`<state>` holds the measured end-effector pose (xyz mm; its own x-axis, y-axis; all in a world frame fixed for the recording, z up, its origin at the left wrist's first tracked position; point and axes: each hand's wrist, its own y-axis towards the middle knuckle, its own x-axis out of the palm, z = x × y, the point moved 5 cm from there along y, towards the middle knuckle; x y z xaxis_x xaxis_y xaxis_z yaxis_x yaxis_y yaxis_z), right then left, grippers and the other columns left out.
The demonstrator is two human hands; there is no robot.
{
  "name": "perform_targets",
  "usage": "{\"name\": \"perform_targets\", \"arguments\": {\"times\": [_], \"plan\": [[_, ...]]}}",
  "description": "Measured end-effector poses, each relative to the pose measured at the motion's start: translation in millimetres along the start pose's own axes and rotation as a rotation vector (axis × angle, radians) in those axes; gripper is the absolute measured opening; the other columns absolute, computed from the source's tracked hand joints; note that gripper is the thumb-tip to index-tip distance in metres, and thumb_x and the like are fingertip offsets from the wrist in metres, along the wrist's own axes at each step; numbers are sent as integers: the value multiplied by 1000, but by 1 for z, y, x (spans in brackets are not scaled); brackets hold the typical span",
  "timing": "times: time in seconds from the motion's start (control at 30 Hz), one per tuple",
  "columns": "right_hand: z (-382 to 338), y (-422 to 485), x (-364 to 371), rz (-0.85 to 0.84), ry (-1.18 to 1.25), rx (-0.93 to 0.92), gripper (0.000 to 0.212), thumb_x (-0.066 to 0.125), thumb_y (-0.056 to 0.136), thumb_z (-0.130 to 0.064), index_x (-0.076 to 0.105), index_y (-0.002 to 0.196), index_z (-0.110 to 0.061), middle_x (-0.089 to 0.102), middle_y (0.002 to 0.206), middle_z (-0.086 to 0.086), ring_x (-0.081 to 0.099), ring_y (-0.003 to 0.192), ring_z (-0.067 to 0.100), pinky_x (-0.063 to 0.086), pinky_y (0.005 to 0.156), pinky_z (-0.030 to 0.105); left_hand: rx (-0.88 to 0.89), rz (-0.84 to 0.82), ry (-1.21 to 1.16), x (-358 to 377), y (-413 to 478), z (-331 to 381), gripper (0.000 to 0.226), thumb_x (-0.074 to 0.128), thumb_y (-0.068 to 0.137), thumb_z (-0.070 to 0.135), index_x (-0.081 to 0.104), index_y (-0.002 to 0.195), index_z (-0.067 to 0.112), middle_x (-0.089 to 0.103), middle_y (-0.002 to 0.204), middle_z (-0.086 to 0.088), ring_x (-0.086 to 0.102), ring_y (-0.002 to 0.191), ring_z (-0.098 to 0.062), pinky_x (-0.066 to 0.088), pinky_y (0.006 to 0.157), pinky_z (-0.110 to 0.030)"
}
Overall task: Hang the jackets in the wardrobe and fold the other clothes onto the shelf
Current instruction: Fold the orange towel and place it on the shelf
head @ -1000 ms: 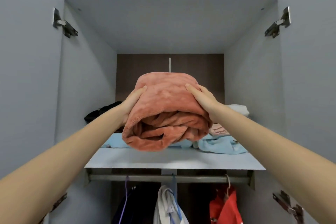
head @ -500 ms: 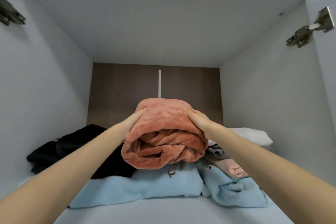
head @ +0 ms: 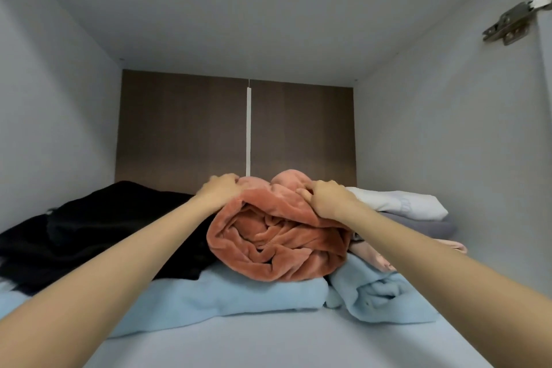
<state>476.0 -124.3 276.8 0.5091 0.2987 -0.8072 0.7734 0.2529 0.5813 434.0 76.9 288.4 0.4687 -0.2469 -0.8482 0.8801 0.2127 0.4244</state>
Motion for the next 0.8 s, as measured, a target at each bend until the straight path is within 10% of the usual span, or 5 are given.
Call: {"name": "perform_targets", "arguments": {"times": [0.13, 0.27, 0.47, 0.8], "plan": [[-22, 3, -26, 330, -189, -106, 31, 48, 96, -42, 65, 116, -27, 67, 114, 6, 61, 106, 30, 39, 73, 33, 66, 170, -159, -28, -8, 5, 32, 49, 93, 44, 69, 111, 27, 62, 129, -3, 56, 117, -30, 44, 97, -36], [-38, 21, 1, -28, 169, -179, 41, 29, 103, -31, 55, 135, -28, 51, 143, 2, 45, 130, 24, 31, 100, 28, 114, -81, -117, 0, -4, 41, 43, 35, 99, 36, 62, 125, 16, 56, 136, -8, 53, 121, -29, 43, 102, -36], [-12, 47, 54, -346, 70, -29, 53, 17, 103, -44, 21, 153, -30, 16, 162, 0, 16, 148, 22, 11, 121, 41, 90, -63, 87, 47, 4, 11, 51, 21, 100, 42, 37, 147, 31, 32, 156, -1, 34, 140, -29, 28, 113, -43], [-11, 18, 63, -209, 198, -11, 49, 20, 103, -39, 36, 148, -27, 38, 153, 8, 34, 138, 29, 22, 112, 35, 19, -66, 82, 54, -11, -9, 55, 12, 100, 51, 31, 148, 34, 33, 155, -2, 34, 139, -29, 29, 108, -43]]}}
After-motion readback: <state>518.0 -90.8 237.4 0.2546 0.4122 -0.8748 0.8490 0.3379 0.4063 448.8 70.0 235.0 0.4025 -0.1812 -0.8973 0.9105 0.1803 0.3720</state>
